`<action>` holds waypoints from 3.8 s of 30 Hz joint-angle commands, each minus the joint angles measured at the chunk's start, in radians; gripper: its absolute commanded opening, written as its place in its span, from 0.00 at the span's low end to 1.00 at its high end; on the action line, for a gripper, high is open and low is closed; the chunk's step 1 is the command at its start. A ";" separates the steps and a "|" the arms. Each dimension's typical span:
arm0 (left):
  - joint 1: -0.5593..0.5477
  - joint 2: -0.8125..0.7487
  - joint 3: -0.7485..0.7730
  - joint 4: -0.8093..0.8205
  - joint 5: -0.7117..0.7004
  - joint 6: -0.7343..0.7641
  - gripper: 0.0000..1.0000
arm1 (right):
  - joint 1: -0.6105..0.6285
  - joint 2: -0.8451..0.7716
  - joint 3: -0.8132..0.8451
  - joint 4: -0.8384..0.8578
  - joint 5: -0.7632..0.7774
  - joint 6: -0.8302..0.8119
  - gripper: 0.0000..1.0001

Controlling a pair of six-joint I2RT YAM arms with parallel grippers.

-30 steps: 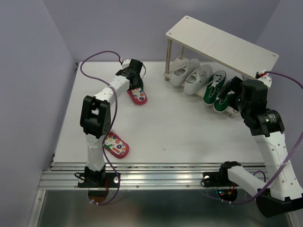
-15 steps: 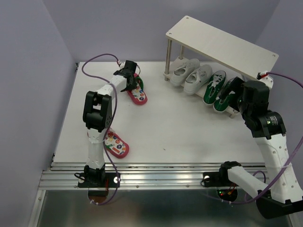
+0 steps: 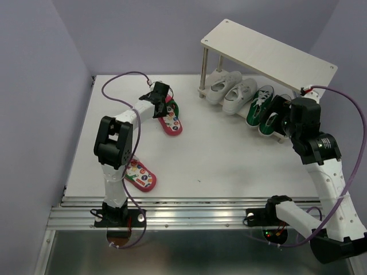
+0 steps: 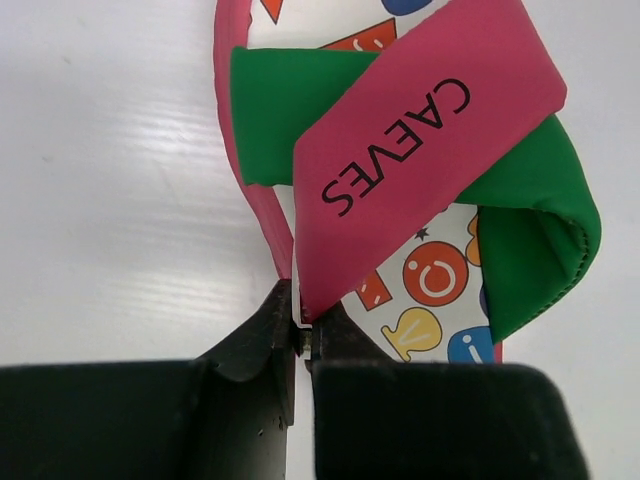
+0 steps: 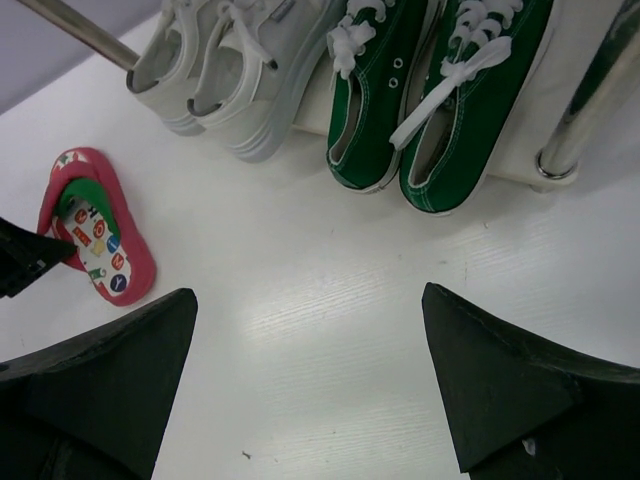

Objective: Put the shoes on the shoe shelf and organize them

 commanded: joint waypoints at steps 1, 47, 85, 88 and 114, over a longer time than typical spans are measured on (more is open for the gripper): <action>-0.098 -0.152 -0.085 0.060 0.083 0.003 0.00 | -0.007 0.018 -0.031 0.096 -0.154 -0.059 1.00; -0.004 -0.790 -0.274 -0.235 -0.029 -0.097 0.67 | 0.467 0.886 0.042 0.546 0.004 0.102 0.74; 0.110 -0.791 -0.251 -0.158 -0.012 -0.132 0.57 | 0.467 0.550 0.450 0.437 -0.018 -0.082 0.01; 0.111 -0.791 -0.252 -0.156 -0.009 -0.137 0.56 | 0.467 0.566 0.518 0.438 -0.005 -0.109 0.01; 0.122 -0.827 -0.298 -0.138 0.020 -0.148 0.56 | 0.221 0.708 0.879 0.448 0.377 0.038 0.01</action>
